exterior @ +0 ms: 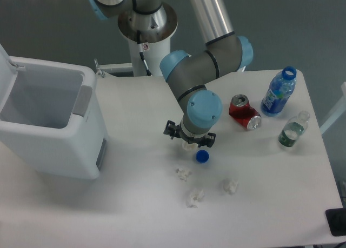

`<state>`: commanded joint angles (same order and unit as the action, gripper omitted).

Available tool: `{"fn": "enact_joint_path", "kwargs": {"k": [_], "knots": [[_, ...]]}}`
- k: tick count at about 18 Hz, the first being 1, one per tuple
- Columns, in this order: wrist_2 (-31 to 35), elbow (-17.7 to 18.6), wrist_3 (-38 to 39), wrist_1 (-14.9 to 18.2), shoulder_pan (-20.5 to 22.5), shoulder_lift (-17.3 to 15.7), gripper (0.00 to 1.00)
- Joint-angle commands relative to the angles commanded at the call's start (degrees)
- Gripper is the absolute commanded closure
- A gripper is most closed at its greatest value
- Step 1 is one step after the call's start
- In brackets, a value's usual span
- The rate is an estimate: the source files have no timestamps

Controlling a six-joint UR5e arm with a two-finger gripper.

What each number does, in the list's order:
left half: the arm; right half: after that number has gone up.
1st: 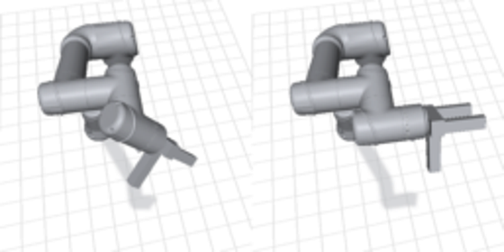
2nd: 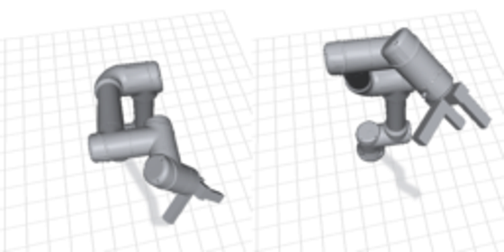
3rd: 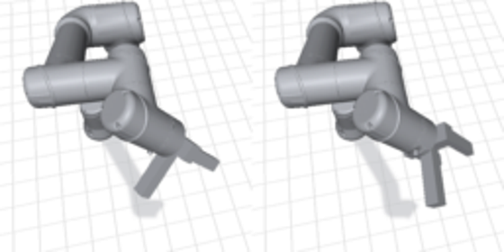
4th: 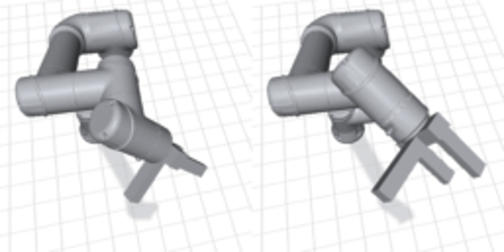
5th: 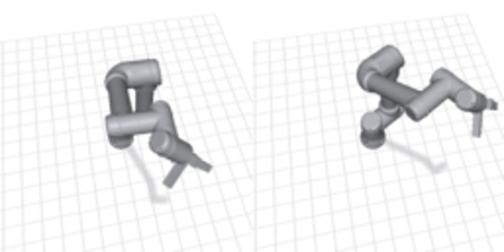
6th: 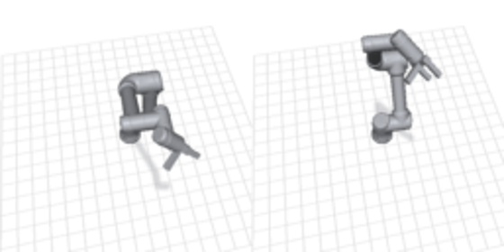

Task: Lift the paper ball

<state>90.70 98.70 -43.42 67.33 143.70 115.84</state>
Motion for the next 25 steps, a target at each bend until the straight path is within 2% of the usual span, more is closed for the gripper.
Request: {"fn": "enact_joint_path", "kwargs": {"k": [7,9,10,15,17,22,25], "knots": [[1.06,0.0,0.26,-0.53,-0.26,1.58,0.1],[1.06,0.0,0.26,-0.44,-0.35,1.59,0.17],[1.06,0.0,0.26,-0.44,-0.35,1.59,0.24],[0.97,-0.17,0.0,-0.44,-0.35,1.41,0.88],[0.97,-0.26,-0.18,-0.44,-0.26,1.15,1.0],[0.88,-2.9,-0.26,0.44,0.0,0.18,1.0],[0.71,-3.87,-0.26,0.79,0.26,-1.83,0.98]]}}
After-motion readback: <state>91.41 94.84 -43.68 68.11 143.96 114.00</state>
